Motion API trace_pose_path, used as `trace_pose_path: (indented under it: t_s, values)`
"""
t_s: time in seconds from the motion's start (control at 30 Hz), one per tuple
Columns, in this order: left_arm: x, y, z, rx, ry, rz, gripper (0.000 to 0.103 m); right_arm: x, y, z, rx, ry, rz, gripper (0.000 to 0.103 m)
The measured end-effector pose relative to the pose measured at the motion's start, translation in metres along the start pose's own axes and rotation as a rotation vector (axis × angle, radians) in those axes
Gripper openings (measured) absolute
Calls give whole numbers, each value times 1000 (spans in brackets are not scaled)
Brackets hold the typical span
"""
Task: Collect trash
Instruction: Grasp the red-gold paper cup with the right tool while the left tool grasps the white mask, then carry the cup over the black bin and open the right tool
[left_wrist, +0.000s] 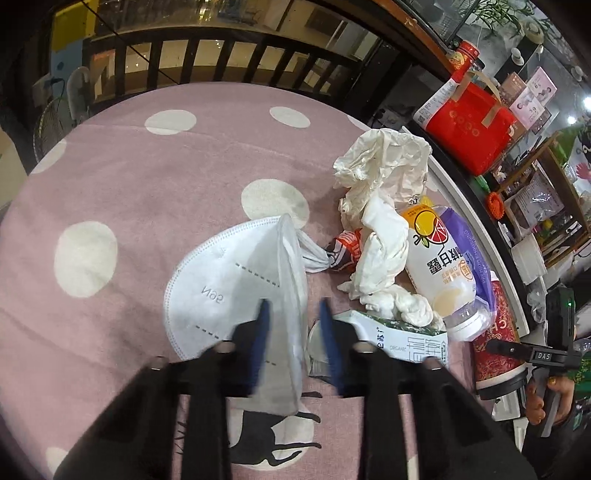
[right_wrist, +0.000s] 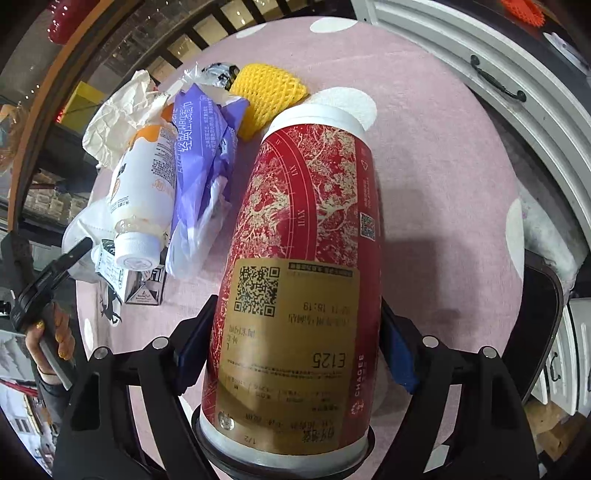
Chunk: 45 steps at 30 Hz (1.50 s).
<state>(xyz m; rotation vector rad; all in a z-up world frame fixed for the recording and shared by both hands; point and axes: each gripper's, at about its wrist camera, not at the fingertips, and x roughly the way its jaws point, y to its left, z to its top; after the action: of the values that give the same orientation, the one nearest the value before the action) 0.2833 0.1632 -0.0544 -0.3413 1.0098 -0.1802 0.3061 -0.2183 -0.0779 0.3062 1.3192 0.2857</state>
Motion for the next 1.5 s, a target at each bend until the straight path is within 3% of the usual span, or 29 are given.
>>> trace_pose_path:
  t_s: [0.13, 0.33, 0.5, 0.6, 0.73, 0.97, 1.2, 1.5]
  values:
    - [-12, 5, -9, -9, -42, 8, 3, -8, -10, -13, 29, -34, 40, 79]
    - [-48, -5, -28, 15, -153, 23, 3, -28, -31, -37, 69, -124, 80, 79]
    - [-89, -31, -49, 54, -249, -15, 3, -60, -64, -66, 144, -251, 142, 79]
    - [-111, -58, -60, 100, -304, -48, 3, -88, -92, -88, 190, -353, 106, 79]
    - [-120, -104, -72, 186, -310, -143, 3, -105, -139, -113, 283, -401, 12, 79]
    - [-86, -203, -92, 367, -220, -325, 3, -68, -214, -144, 421, -297, -166, 79]
    - [-53, -279, -122, 466, -112, -454, 3, 17, -224, -127, 386, -113, -187, 79]
    - [-16, -328, -154, 525, 1, -489, 3, 123, -257, -112, 452, 137, -235, 80]
